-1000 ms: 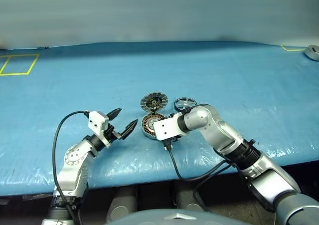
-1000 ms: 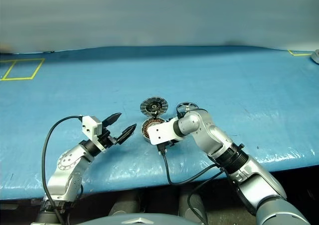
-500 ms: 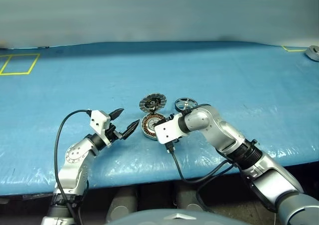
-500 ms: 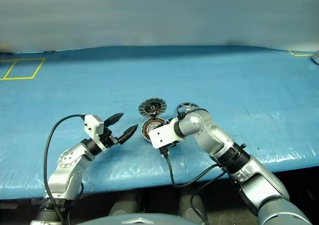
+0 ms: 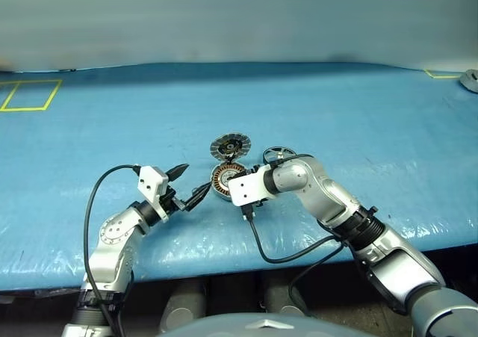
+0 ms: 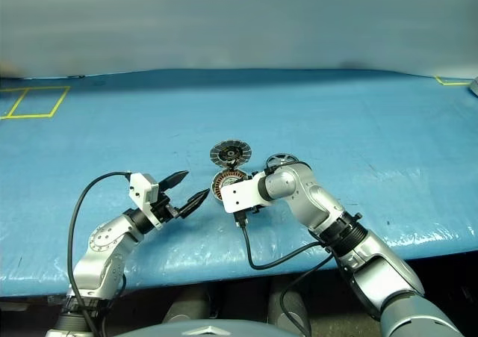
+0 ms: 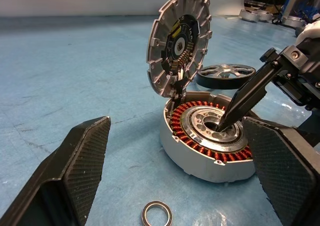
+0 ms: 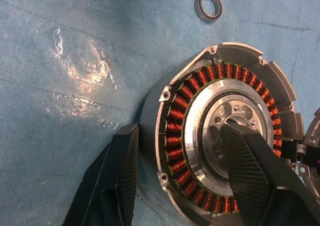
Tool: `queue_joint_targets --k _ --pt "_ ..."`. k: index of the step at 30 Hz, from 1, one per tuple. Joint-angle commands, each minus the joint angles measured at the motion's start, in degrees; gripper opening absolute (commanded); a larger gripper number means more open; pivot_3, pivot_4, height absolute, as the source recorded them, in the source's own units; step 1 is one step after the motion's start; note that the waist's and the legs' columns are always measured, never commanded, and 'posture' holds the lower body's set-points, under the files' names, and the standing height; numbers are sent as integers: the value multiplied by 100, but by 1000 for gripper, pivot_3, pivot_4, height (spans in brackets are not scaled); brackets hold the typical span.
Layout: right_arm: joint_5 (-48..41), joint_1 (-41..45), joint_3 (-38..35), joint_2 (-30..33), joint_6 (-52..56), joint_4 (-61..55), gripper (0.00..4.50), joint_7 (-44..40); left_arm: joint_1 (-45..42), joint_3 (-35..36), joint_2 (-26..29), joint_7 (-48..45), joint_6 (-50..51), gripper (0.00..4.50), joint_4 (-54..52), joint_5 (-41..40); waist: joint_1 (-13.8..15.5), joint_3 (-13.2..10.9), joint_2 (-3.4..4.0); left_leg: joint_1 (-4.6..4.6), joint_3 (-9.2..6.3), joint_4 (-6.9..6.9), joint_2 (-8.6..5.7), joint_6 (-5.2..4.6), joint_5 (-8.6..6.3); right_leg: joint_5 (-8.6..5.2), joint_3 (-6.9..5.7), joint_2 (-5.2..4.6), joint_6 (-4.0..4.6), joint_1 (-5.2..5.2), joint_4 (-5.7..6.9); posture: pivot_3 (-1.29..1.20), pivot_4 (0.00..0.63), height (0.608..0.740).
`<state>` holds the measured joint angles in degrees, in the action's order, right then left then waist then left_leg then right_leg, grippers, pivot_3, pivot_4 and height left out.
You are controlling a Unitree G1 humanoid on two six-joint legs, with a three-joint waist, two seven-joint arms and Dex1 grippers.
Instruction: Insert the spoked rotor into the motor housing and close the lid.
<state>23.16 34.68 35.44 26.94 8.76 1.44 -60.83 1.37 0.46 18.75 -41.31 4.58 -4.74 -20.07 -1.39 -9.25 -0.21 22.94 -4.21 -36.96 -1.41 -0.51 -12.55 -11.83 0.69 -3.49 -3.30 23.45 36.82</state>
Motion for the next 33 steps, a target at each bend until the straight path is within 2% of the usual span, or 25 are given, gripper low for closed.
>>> queue_joint_targets --k 1,2,3,4,8,15,19,21,23,26,30,33 --pt "-1 -44 -58 131 -26 -70 2182 -102 -70 -14 30 -32 -57 4500 -22 19 6 0 0 0 0 0 0 0 0 0 0 0 0 0 0 0 150 740" --pt "-27 -64 -63 140 -37 -93 2182 -121 -75 -18 31 -35 -58 4500 -17 20 7 0 0 0 0 0 0 0 0 0 0 0 0 0 0 0 150 740" --pt "-44 -74 -67 144 -39 -108 2886 -130 -77 -19 31 -38 -58 4500 -14 21 16 0 0 0 0 0 0 0 0 0 0 0 0 1 0 0 150 740" --pt "-53 -79 -74 142 -23 -118 3100 -128 -82 -18 30 -41 -56 4500 -11 20 23 -1 -1 0 0 0 0 0 0 0 0 -1 0 1 -2 0 150 740" --pt "-235 -90 -158 147 38 -282 4412 -231 -93 -17 28 -54 -58 4500 4 24 25 -1 -1 4 -1 4 -1 -1 -1 0 0 -2 0 1 -3 0 150 740" --pt "-1343 -303 -848 304 250 -1137 4412 -606 -26 -5 79 -91 -8 4500 -73 -3 22 -7 -2 25 -3 5 0 -1 -1 0 -1 -2 0 18 -4 0 150 740" --pt "-2222 -766 -1570 208 772 -1844 4412 -370 46 -16 136 -99 -29 4500 -120 46 47 -8 -4 27 -8 6 2 -2 -1 -1 -4 -2 0 19 -5 0 150 740" --pt "-2615 -1172 -2089 -91 1337 -2191 4412 174 61 3 123 1 -78 4500 -114 112 68 -8 -3 34 -12 5 2 -2 -1 -1 -6 -2 1 23 -7 0 150 740" --pt "-2587 -1629 -2520 -445 1626 -2409 4412 1004 58 0 124 253 -235 4500 -26 414 79 -7 -4 40 -16 2 3 -2 -2 0 -8 -3 1 25 -8 0 150 740" --pt "-2834 -2524 -3109 -935 2033 -2808 4412 1853 104 161 -1 459 -290 4500 -4 340 109 -7 -5 52 -19 1 0 -1 -1 0 -7 -5 0 32 -8 0 150 740" --pt "-2745 -3605 -3360 -1337 1788 -3090 4412 2781 194 -29 133 283 -378 4500 55 532 99 -8 -3 59 -15 2 -4 -4 -4 2 -5 -10 -2 39 -14 0 150 740" --pt "-2478 -4115 -3289 -1632 1494 -3143 4412 3463 157 -99 217 70 -337 4500 97 457 59 -10 2 57 -8 2 4 -3 -3 0 -3 -3 -1 44 -9 0 150 740"
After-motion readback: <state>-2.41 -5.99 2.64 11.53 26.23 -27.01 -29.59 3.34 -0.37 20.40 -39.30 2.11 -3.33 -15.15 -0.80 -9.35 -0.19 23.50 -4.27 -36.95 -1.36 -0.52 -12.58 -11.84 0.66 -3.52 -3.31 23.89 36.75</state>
